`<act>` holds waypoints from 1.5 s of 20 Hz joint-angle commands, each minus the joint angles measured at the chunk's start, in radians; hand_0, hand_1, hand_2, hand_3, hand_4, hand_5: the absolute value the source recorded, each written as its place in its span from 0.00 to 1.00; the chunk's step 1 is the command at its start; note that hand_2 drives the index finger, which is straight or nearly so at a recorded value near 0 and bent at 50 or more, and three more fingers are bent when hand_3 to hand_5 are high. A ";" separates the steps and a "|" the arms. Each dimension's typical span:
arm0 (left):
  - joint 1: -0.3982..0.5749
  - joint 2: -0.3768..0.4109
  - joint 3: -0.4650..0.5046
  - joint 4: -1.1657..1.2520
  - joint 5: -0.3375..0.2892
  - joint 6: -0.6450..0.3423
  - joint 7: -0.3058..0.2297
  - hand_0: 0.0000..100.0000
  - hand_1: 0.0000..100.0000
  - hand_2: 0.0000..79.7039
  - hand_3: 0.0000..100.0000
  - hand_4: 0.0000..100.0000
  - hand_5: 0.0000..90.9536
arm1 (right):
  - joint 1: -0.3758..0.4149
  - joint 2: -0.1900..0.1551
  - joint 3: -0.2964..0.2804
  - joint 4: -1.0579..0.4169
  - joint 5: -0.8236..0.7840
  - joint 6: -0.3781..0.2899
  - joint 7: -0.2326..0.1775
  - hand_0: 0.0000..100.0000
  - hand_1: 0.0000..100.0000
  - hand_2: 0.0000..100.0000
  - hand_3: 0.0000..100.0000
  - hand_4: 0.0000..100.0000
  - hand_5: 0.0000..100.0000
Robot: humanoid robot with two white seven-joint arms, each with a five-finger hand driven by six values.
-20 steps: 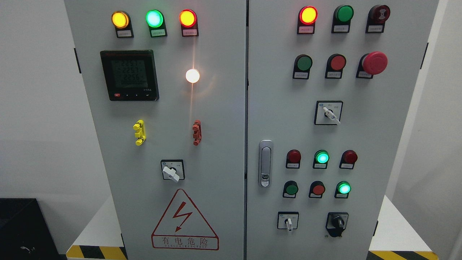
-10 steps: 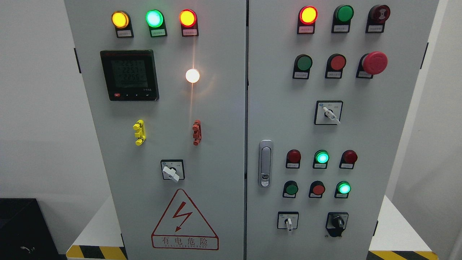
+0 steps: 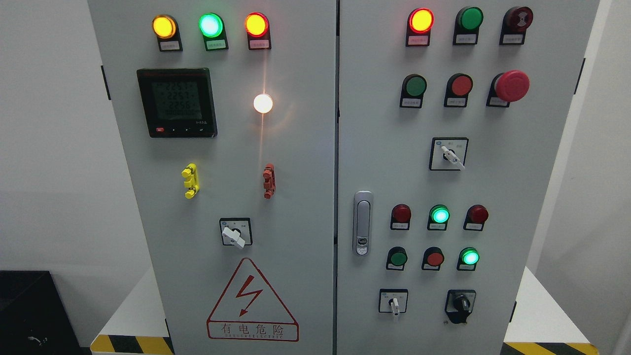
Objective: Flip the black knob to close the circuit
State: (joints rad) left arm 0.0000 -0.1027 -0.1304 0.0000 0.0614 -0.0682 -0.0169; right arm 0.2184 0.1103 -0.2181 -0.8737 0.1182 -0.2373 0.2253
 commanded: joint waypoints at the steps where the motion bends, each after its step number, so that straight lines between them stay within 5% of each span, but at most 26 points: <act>1: 0.021 0.001 0.000 -0.023 0.000 -0.001 0.000 0.12 0.56 0.00 0.00 0.00 0.00 | 0.010 0.005 0.014 -0.249 0.049 0.001 -0.033 0.00 0.05 0.50 0.74 0.68 0.56; 8: 0.021 0.001 0.000 -0.023 0.000 -0.001 0.000 0.12 0.56 0.00 0.00 0.00 0.00 | 0.019 0.005 0.045 -0.382 0.145 0.015 -0.130 0.00 0.03 0.60 0.80 0.74 0.69; 11: 0.021 0.001 0.000 -0.023 0.000 -0.001 0.000 0.12 0.56 0.00 0.00 0.00 0.00 | 0.019 0.003 0.045 -0.427 0.196 0.015 -0.173 0.00 0.04 0.72 0.90 0.81 0.83; 15: 0.021 0.000 0.000 -0.023 0.000 -0.001 0.000 0.12 0.56 0.00 0.00 0.00 0.00 | 0.028 0.003 0.045 -0.511 0.251 0.025 -0.173 0.00 0.06 0.83 0.97 0.87 0.91; 30: 0.021 0.000 0.000 -0.023 0.000 -0.001 0.000 0.12 0.56 0.00 0.00 0.00 0.00 | 0.050 0.003 0.128 -0.930 0.283 0.295 -0.169 0.00 0.04 0.86 1.00 0.91 0.94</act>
State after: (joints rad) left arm 0.0000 -0.1025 -0.1304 0.0000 0.0614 -0.0682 -0.0169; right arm 0.2645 0.1137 -0.1401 -1.5195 0.3708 0.0079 0.0475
